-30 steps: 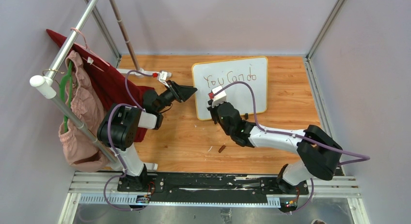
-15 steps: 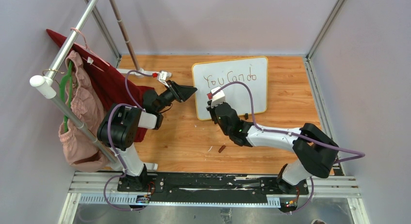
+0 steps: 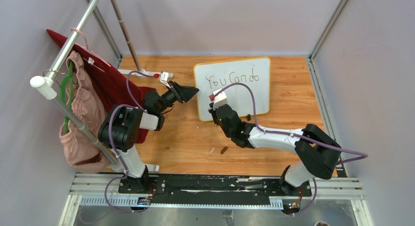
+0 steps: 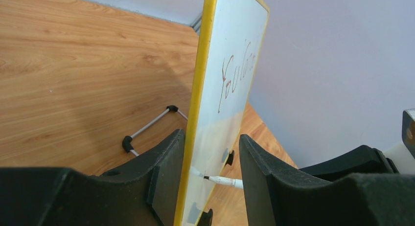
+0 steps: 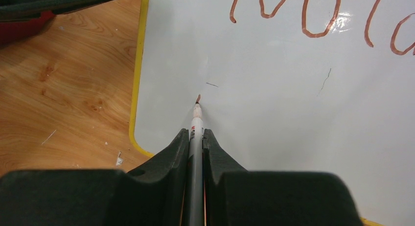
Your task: Write a sentence on the whiteboard
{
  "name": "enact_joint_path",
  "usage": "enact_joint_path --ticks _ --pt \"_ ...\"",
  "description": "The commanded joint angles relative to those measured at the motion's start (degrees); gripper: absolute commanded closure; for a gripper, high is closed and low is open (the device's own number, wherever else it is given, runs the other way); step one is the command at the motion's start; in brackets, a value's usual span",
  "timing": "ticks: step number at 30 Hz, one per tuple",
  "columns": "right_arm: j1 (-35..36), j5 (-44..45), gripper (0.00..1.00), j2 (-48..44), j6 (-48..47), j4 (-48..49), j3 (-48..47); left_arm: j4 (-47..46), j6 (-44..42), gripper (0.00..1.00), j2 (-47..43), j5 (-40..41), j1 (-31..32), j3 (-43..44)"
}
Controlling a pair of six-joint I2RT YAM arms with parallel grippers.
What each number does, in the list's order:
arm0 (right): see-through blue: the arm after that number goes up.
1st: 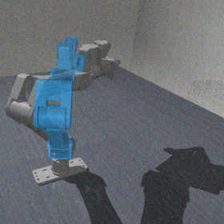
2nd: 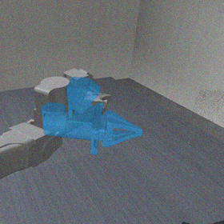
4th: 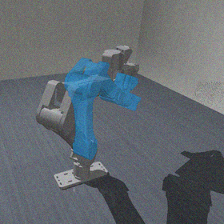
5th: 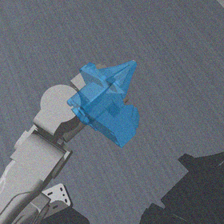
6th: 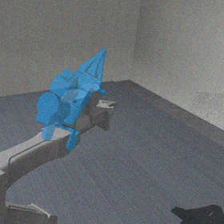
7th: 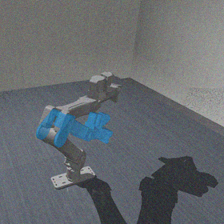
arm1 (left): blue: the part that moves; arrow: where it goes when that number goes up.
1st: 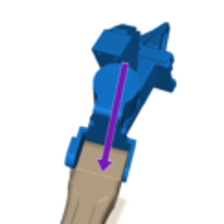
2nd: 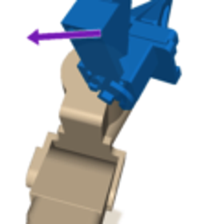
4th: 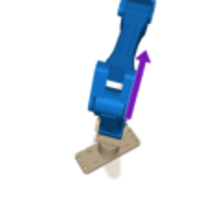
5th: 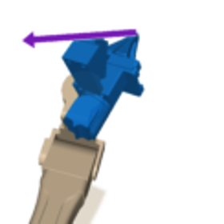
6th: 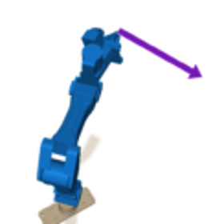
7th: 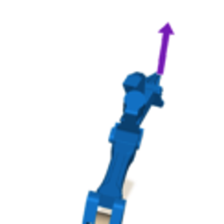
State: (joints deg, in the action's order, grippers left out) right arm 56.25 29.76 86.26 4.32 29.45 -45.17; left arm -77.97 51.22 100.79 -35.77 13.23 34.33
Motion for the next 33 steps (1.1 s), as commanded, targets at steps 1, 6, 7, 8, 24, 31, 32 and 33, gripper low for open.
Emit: enact_joint_path --ticks 1,6,7,8,24,31,32,33 --pt "1.0 0.6 1.00 0.6 1.6 -1.2 -0.1 -0.9 2.2 0.50 1.8 -0.4 -0.1 -1.1" --pt "1.5 0.4 1.00 0.4 2.3 -2.2 0.6 -1.0 2.3 0.50 1.6 -0.4 -0.1 -1.1" --pt "1.6 0.4 1.00 0.3 2.4 -2.5 0.7 -0.9 2.3 0.50 1.7 -0.4 -0.1 -1.0" --pt "1.6 0.4 1.00 0.2 2.6 -2.7 0.9 -1.0 2.4 0.50 1.7 -0.5 -0.1 -1.0" --pt "1.9 0.4 1.00 0.0 4.1 -5.0 2.3 -1.3 2.7 0.50 1.6 -0.5 -0.1 -1.1" --pt "1.9 3.5 1.00 -0.9 4.5 -6.3 2.8 -1.3 2.7 0.50 1.6 -0.4 -0.1 -1.0" --pt "1.7 4.0 1.00 -1.1 4.4 -6.5 2.9 -1.3 2.7 0.50 1.6 -0.5 -0.1 -1.1" --pt "1.6 4.3 1.00 -1.3 4.4 -6.6 2.9 -1.3 2.7 0.50 1.6 -0.5 -0.1 -1.0"
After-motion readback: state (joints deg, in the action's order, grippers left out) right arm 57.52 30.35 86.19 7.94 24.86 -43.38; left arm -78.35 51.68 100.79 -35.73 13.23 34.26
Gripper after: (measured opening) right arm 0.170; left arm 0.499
